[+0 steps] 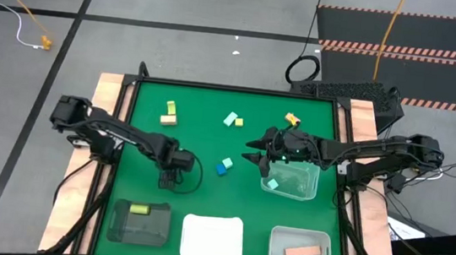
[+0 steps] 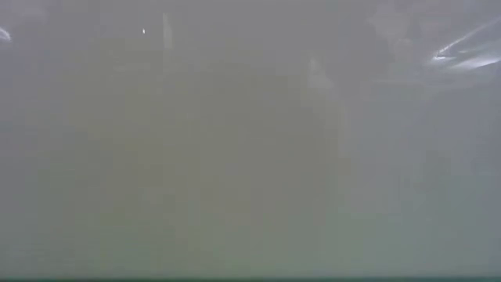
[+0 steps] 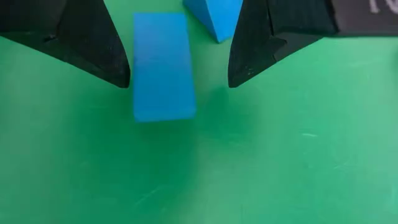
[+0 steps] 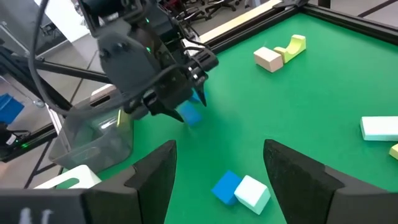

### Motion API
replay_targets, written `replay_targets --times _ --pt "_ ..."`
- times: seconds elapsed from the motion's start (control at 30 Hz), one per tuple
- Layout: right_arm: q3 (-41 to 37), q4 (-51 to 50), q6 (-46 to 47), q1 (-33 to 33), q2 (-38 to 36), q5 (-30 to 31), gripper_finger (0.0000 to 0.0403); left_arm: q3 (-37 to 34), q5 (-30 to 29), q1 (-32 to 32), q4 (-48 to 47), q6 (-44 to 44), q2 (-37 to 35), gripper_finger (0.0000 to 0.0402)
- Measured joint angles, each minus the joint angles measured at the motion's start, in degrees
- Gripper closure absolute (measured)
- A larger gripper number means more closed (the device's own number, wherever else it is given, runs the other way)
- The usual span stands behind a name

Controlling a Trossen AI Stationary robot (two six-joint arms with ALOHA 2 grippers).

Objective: Sort & place blocks by color
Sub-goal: Put the middle blue block into the white bin

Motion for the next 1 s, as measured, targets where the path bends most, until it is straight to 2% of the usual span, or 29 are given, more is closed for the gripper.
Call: replay_targets --times 0.27,0.33,0.4,0.53,0.57,0.77,1.0 --pt "0.0 0.0 0.0 0.0 0.0 -0.1 0.0172 0.3 2.3 2.5 0.4 1.9 2.8 0.0130" --pt "0.0 0.0 0.0 0.0 0.0 -0.2 0.0172 0.2 3.5 2.8 0.5 1.9 2.9 0.0142" --pt "0.0 -0.1 -0.1 0.0 0.0 -0.2 0.0172 0.2 4.2 2.8 0.5 1.9 2.9 0.0171" --pt "0.0 -0.1 -0.1 0.0 0.0 -0.2 0.0172 0.2 4.8 2.7 0.5 1.1 2.9 0.0266" --pt "0.0 -0.1 -0.1 0.0 0.0 -0.2 0.0172 0.2 4.8 2.7 0.5 0.5 2.9 0.0276" --pt "0.0 0.0 0.0 0.0 0.0 -0.2 0.0172 -0.2 4.7 2.9 1.1 -6.2 0.5 0.0276" --pt "0.0 0.0 0.1 0.0 0.0 -0.2 0.0172 1.6 4.4 2.7 5.7 -13.9 -8.6 0.0276"
